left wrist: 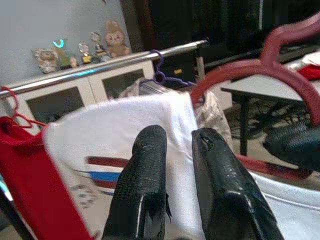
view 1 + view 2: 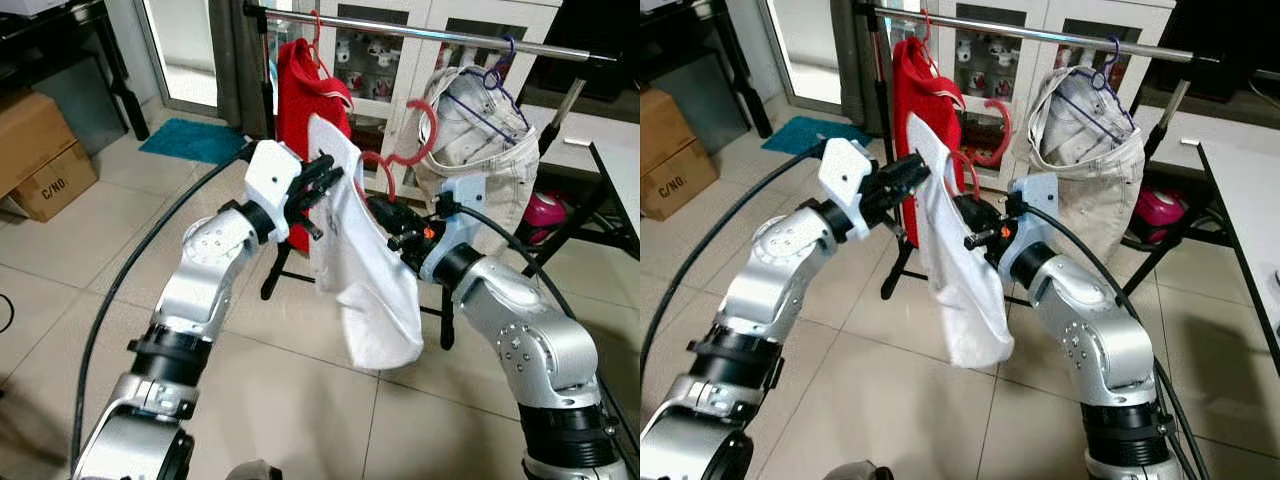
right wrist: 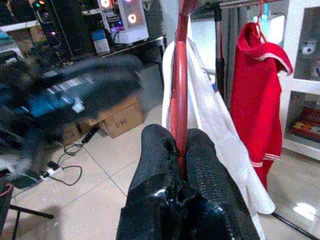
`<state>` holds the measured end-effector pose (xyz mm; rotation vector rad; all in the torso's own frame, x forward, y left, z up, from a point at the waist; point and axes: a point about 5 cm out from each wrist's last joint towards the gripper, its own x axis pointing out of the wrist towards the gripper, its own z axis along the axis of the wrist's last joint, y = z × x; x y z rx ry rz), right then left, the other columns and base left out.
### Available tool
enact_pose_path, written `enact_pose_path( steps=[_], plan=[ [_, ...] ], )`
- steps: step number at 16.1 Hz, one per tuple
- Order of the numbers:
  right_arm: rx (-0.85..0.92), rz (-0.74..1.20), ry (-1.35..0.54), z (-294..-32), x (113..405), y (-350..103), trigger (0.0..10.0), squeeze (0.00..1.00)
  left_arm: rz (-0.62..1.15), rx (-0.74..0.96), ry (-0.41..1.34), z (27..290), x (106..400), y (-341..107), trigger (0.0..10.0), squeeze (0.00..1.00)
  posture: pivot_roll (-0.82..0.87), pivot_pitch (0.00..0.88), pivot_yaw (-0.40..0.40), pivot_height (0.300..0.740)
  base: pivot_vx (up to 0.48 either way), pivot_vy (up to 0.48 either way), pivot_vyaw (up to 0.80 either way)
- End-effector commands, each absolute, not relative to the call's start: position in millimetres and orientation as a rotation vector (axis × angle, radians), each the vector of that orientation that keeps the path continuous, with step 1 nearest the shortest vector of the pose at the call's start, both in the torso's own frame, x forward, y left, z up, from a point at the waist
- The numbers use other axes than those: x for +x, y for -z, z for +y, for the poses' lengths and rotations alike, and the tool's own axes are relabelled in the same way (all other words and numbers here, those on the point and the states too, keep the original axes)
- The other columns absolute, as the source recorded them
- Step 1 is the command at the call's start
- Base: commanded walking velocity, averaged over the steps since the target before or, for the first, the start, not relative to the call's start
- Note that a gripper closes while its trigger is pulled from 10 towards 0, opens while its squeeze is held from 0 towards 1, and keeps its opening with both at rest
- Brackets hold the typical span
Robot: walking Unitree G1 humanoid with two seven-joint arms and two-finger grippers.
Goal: Hang hanger
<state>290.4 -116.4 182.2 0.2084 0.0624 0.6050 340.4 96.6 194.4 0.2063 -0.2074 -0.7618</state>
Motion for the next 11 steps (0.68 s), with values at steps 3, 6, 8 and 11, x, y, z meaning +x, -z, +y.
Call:
enact_pose_path(
  steps=[3,6,8,11],
  plan=[
    [0.216,0.004,-0.645,-113.3,286.4,-192.2,10.0,0.0,-0.215,0.259,0.723,94.8,346.6,-197.9,10.0,1.0,-0.16,0.0,0.03,0.74,0.0,0.0,0.0],
    [0.216,0.0,-0.671,-110.5,283.9,-193.3,10.0,0.0,-0.207,0.241,0.731,96.0,349.9,-195.5,10.0,0.0,-0.16,0.0,0.026,0.74,0.0,0.0,0.0],
    [0.216,-0.003,-0.678,-109.6,283.6,-194.2,10.0,0.0,-0.196,0.239,0.764,94.2,350.8,-193.2,10.0,0.0,-0.16,0.0,0.026,0.74,0.0,0.0,0.0],
    [0.216,-0.014,-0.701,-106.9,282.1,-197.3,10.0,0.0,-0.178,0.223,0.802,93.7,353.6,-188.1,1.4,0.0,-0.17,0.0,0.032,0.74,0.0,0.0,0.0]
  ],
)
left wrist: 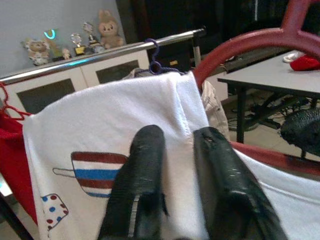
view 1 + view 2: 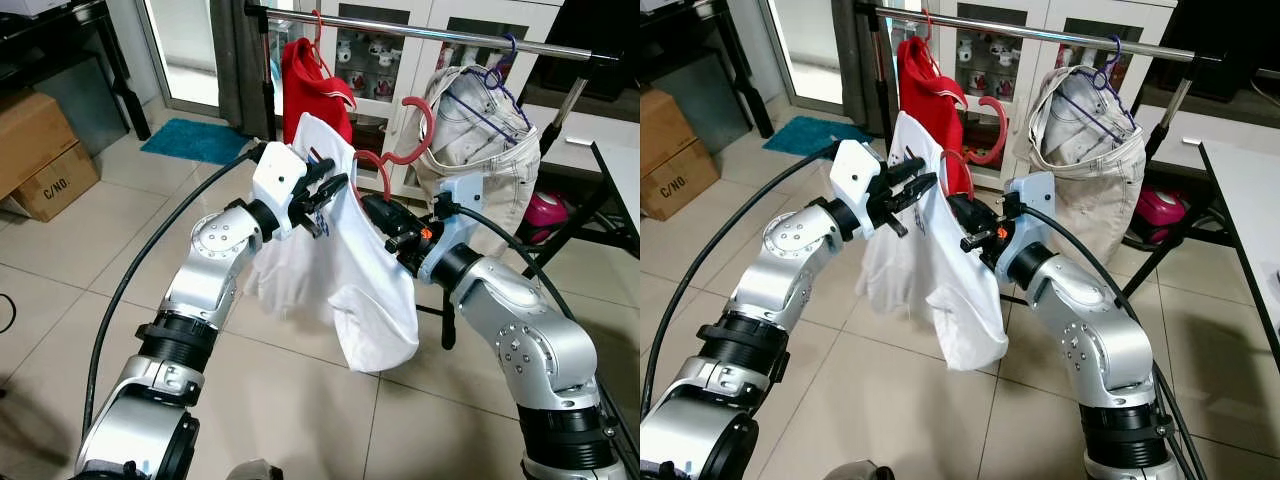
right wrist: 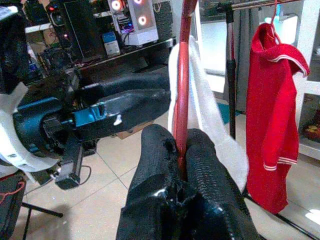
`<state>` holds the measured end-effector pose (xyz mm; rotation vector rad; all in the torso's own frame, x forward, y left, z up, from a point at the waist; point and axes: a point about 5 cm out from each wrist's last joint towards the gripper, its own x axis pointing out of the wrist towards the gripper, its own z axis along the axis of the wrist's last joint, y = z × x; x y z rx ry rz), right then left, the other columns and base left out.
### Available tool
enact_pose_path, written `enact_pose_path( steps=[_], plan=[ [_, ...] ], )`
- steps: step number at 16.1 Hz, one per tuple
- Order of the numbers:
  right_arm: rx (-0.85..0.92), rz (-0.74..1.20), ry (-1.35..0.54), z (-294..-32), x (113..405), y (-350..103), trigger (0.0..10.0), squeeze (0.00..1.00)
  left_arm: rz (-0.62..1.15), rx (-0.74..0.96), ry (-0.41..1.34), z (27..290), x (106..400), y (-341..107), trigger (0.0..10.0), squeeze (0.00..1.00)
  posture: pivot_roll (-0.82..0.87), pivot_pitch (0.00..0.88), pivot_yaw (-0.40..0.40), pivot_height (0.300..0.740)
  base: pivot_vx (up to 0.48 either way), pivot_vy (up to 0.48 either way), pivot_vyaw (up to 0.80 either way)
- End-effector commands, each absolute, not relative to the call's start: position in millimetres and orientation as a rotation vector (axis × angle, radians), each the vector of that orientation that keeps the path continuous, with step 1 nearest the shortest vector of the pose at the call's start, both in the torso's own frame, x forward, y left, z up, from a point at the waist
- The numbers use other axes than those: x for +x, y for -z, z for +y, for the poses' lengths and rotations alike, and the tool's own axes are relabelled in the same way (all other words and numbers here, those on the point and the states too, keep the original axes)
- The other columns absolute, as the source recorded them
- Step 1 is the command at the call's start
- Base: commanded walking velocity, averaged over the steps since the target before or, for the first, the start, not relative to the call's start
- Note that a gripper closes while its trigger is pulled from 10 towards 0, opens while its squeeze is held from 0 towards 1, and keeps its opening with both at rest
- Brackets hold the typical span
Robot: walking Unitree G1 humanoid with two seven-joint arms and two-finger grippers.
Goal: Hang hanger
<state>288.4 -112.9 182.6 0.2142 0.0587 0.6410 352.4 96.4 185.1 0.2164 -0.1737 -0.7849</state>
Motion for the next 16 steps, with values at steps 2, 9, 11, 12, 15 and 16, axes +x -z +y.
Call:
enact_pose_path(
  steps=[2,9,11,12,15,16],
  plan=[
    [0.215,-0.018,-0.711,-106.1,280.0,-198.0,10.0,0.0,-0.173,0.232,0.803,94.4,357.1,-188.0,0.0,0.0,-0.17,0.0,0.036,0.74,0.0,0.0,0.0],
    [0.219,-0.022,-0.718,-104.9,278.7,-198.0,10.0,0.0,-0.168,0.22,0.808,96.1,360.5,-187.1,0.0,0.0,-0.17,0.0,0.039,0.74,0.0,0.0,0.0],
    [0.218,-0.023,-0.72,-105.0,278.3,-198.6,10.0,0.0,-0.169,0.203,0.831,95.3,360.0,-186.6,0.0,0.0,-0.17,0.0,0.043,0.74,0.0,0.0,0.0],
    [0.217,-0.023,-0.715,-105.6,278.4,-198.5,10.0,0.0,-0.172,0.195,0.833,95.2,359.8,-187.1,0.0,0.0,-0.17,0.0,0.044,0.74,0.0,0.0,0.0],
    [0.205,-0.002,-0.651,-111.8,284.7,-192.9,10.0,0.0,-0.207,0.128,0.804,101.0,356.1,-190.7,0.0,0.0,-0.16,0.0,0.033,0.74,0.0,0.0,0.0],
    [0.205,-0.002,-0.651,-111.8,284.7,-192.9,10.0,0.0,-0.207,0.128,0.804,101.0,356.1,-190.7,0.0,0.0,-0.16,0.0,0.033,0.74,0.0,0.0,0.0]
  ],
)
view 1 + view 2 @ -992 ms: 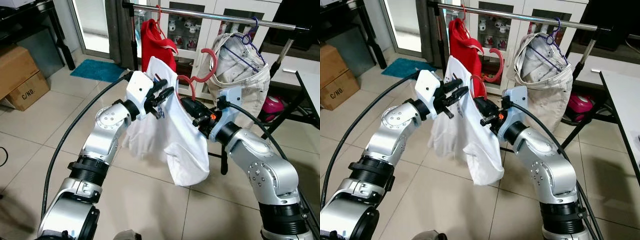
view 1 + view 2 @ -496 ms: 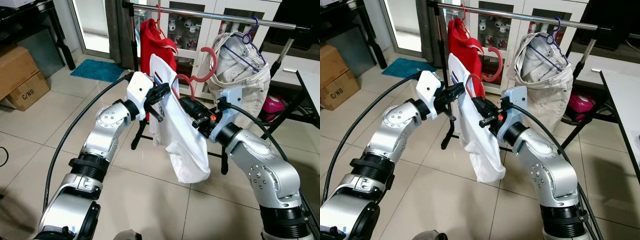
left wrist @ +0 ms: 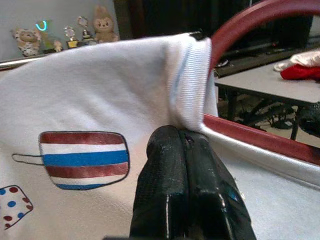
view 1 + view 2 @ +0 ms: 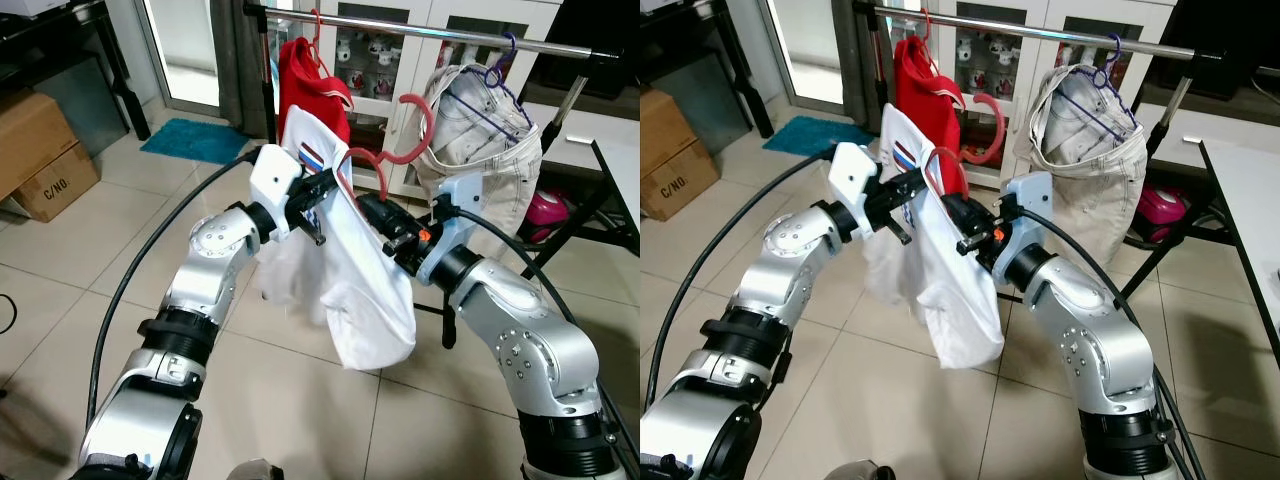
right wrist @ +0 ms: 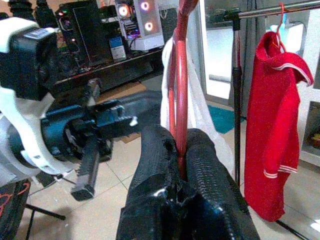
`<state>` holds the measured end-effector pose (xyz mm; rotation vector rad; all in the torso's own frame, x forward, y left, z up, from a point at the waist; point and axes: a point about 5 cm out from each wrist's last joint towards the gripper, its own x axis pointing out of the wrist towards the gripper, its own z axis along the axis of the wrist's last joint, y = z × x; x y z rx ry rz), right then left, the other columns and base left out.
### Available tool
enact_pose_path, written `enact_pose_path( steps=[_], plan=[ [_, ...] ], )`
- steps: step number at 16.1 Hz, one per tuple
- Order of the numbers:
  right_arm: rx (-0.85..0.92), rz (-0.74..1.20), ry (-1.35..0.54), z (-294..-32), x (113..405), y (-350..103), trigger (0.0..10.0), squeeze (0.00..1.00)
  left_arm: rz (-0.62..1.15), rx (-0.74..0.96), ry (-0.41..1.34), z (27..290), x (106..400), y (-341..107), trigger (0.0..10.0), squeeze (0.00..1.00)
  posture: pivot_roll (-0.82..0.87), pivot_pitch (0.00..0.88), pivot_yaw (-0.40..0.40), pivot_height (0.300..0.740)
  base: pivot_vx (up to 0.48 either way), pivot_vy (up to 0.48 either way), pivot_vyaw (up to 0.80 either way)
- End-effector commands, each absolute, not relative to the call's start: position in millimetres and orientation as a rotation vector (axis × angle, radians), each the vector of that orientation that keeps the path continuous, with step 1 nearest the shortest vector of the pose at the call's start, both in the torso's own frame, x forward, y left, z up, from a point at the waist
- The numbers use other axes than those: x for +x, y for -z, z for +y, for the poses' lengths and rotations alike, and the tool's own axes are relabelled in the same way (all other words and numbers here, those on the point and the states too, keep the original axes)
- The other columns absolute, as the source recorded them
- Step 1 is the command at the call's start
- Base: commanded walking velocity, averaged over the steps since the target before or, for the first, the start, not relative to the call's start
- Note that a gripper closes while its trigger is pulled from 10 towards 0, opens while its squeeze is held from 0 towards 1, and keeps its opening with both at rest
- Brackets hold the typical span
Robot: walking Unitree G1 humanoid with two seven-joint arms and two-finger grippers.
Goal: Hang hanger
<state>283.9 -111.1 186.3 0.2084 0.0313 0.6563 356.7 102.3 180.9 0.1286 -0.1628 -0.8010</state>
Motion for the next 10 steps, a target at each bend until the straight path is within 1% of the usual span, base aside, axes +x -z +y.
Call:
enact_pose_path(
  steps=[1,3,5,7,9,10],
  plan=[
    [0.196,0.009,-0.619,-114.2,288.3,-190.4,10.0,0.0,-0.221,0.101,0.79,105.4,353.4,-191.8,0.0,0.0,-0.15,0.0,0.027,0.74,0.0,0.0,0.0],
    [0.189,0.03,-0.52,-122.4,297.2,-185.6,10.0,0.0,-0.245,0.065,0.77,113.2,344.0,-193.6,0.0,0.0,-0.14,0.0,0.019,0.74,0.0,0.0,0.0],
    [0.192,0.037,-0.471,-127.8,301.2,-183.4,10.0,0.0,-0.256,0.061,0.754,116.8,339.0,-194.1,0.0,0.0,-0.13,0.0,0.008,0.74,0.0,0.0,0.0],
    [0.193,0.038,-0.442,-131.6,304.5,-182.1,10.0,0.0,-0.286,0.063,0.706,123.0,335.7,-198.8,0.0,0.0,-0.11,0.0,-0.001,0.74,0.0,0.0,0.0],
    [0.215,0.029,-0.483,-127.1,304.4,-184.0,10.0,0.0,-0.273,0.111,0.636,128.9,337.9,-199.0,0.0,0.0,-0.11,0.0,-0.002,0.74,0.0,0.0,0.0],
    [0.224,0.023,-0.522,-122.9,302.5,-185.6,10.0,0.0,-0.26,0.142,0.604,130.2,340.3,-198.1,10.0,0.0,-0.11,0.0,-0.003,0.74,0.0,0.0,0.0]
  ],
)
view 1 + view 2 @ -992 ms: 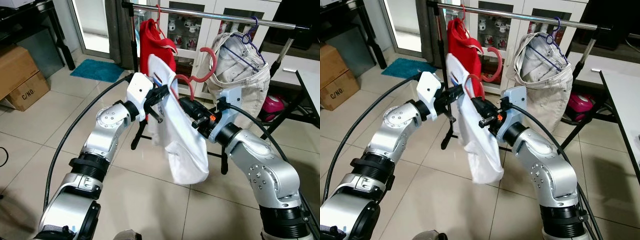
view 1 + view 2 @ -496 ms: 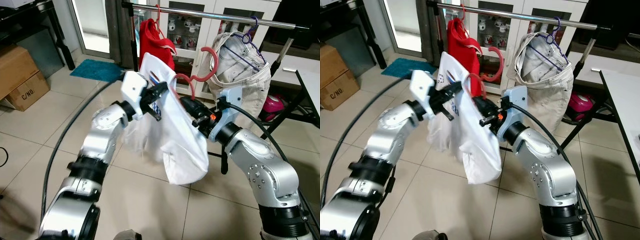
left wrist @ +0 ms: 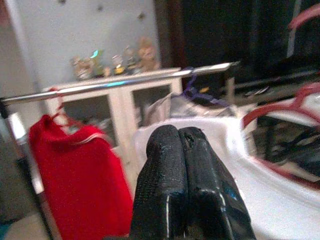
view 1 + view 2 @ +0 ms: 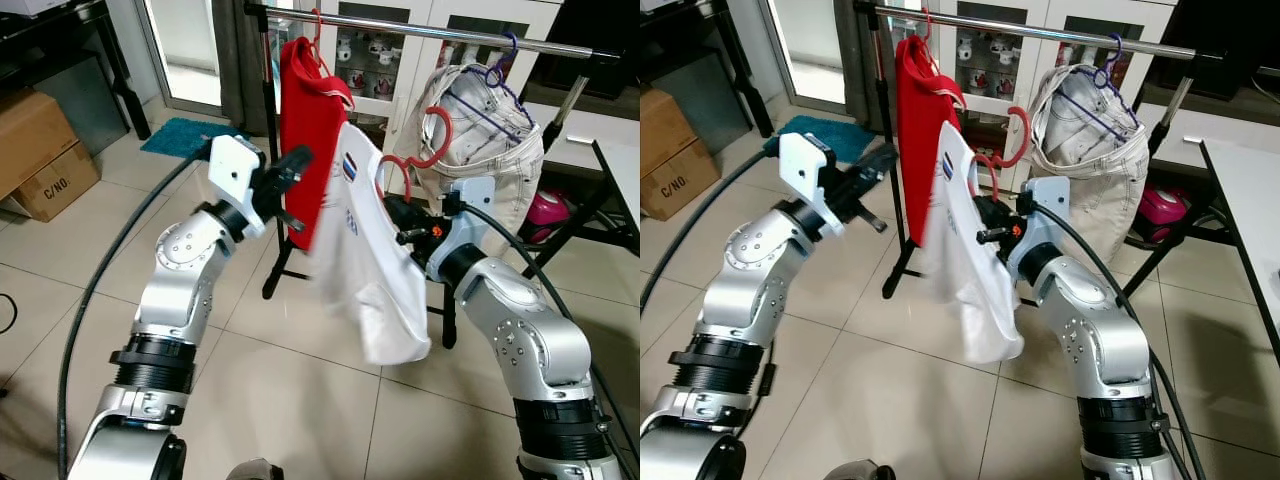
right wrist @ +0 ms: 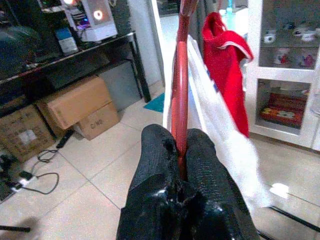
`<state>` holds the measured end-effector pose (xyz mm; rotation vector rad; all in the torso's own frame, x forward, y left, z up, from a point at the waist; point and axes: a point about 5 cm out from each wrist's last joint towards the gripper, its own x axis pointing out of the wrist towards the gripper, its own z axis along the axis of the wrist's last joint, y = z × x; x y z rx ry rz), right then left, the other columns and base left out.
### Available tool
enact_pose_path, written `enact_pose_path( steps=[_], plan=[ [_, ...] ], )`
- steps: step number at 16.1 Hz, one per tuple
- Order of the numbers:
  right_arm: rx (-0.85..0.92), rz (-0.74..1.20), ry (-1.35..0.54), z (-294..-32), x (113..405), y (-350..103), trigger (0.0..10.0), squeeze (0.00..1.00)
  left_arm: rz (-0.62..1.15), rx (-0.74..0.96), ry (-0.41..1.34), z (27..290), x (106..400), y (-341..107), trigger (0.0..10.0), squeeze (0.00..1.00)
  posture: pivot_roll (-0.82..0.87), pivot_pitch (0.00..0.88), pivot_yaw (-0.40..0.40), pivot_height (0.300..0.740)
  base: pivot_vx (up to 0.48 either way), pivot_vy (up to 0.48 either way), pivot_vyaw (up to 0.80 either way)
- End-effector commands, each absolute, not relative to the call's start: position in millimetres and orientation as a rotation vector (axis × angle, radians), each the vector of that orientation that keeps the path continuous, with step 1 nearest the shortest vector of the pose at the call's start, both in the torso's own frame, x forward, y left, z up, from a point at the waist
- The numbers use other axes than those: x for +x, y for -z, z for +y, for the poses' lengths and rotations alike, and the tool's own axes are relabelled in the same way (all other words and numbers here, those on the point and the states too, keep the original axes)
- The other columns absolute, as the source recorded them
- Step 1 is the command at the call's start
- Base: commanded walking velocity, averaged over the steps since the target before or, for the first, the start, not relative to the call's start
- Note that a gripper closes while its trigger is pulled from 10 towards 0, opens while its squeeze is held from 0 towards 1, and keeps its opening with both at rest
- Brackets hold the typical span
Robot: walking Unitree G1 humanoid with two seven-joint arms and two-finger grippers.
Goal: Hang hanger
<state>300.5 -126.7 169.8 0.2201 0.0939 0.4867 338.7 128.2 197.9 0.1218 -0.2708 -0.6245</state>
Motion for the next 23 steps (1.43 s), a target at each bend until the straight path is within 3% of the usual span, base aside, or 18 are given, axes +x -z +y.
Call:
enact_pose_path(
  steps=[1,2,4,11,12,15,16,19,23],
  plan=[
    [0.227,0.019,-0.555,-119.7,300.4,-186.5,10.0,0.0,-0.254,0.175,0.608,129.1,341.2,-197.3,10.0,0.95,-0.11,0.0,-0.002,0.74,0.0,0.0,0.0],
    [0.232,0.015,-0.608,-114.3,296.5,-187.5,10.0,0.0,-0.256,0.246,0.617,125.2,342.7,-197.4,10.0,1.0,-0.11,0.0,-0.001,0.74,0.0,0.0,0.0],
    [0.243,0.017,-0.633,-110.4,293.8,-187.2,10.0,0.0,-0.306,0.354,0.603,114.1,346.0,-203.0,10.0,1.0,-0.12,0.0,0.008,0.74,0.0,0.0,0.0],
    [0.236,-0.003,-0.645,-111.5,291.9,-190.3,10.0,0.0,-0.302,0.245,0.584,88.8,340.5,-192.5,10.0,1.0,-0.15,0.0,0.015,0.74,0.0,0.0,0.0],
    [0.235,-0.006,-0.66,-110.3,290.7,-191.5,10.0,0.0,-0.297,0.23,0.571,86.8,340.6,-190.8,10.0,0.0,-0.15,0.0,0.008,0.74,0.0,0.0,0.0],
    [0.227,-0.003,-0.68,-107.9,287.8,-191.6,10.0,0.0,-0.251,0.173,0.533,91.3,345.6,-185.6,10.0,0.0,-0.16,0.0,0.009,0.74,0.0,0.0,0.0],
    [0.226,-0.007,-0.683,-107.7,287.0,-192.8,10.0,0.0,-0.234,0.148,0.559,90.4,346.2,-184.2,4.8,0.0,-0.17,0.0,0.009,0.74,0.0,0.0,0.0],
    [0.222,-0.013,-0.687,-108.5,285.0,-193.4,10.0,0.0,-0.195,0.196,0.64,84.9,345.7,-176.0,0.0,0.0,-0.17,0.0,0.013,0.74,0.0,0.0,0.0],
    [0.224,-0.023,-0.701,-107.7,281.3,-195.1,10.0,0.0,-0.23,0.181,0.686,79.7,343.4,-179.8,0.0,0.0,-0.18,0.0,0.024,0.74,0.0,0.0,0.0]
  ],
)
